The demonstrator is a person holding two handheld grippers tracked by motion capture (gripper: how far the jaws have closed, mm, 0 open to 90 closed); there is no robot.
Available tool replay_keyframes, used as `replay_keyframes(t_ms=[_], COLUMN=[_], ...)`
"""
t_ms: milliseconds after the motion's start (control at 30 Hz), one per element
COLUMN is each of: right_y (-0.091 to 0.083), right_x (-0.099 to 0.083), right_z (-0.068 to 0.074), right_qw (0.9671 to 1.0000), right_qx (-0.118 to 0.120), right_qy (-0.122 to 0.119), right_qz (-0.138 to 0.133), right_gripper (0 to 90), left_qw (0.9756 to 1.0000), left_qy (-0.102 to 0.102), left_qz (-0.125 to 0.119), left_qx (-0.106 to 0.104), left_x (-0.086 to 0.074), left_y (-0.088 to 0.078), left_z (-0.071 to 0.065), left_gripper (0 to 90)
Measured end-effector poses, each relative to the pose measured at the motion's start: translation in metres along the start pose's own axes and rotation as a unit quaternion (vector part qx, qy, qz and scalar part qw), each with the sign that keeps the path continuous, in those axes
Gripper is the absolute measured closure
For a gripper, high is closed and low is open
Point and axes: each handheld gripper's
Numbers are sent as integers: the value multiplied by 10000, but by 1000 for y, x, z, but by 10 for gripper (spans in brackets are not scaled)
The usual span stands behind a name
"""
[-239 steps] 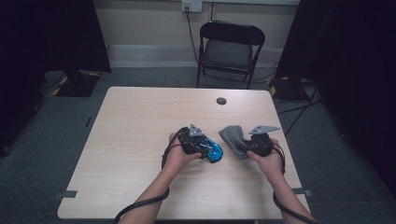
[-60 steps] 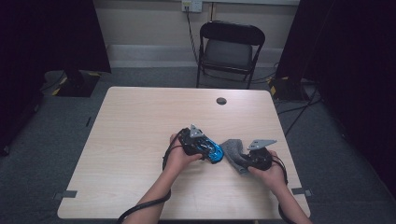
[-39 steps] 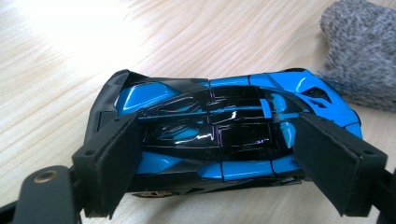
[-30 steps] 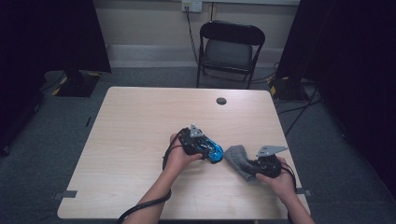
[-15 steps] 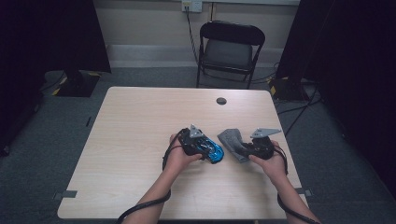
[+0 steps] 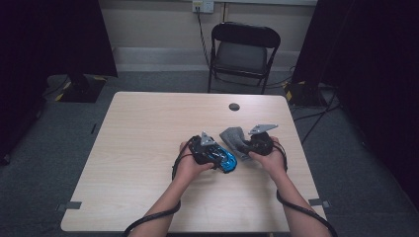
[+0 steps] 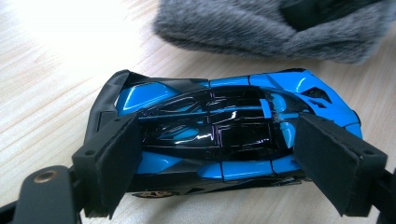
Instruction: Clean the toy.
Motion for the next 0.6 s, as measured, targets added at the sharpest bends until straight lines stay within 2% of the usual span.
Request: replay_keyframes(t_ms=[267,367,600], right_y=[21,27,37], right_x=[8,9,14], right_z=[0,0,2], right_qw=[9999,9998,9997], right_qx=[-53,22,-29], right_qy=[73,218,195], right_qz=[102,40,115], right_gripper=[704,702,696], left_qw=[10000,10000,10000], left_qy=[9,14,36], left_qz=[-40,-41,-72], left_qx=[-19,-28,-17], left_x=[-1,-1,-2], left_y=[0,0,0], left_z=[1,1,1], left_gripper=[154,153,154])
Point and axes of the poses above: each handheld gripper's, and its own axes: y roughly forward along the jaws, x roughly out of its top, z roughly to its left, and after that the axes turned 3 degrees about -y, right-handed
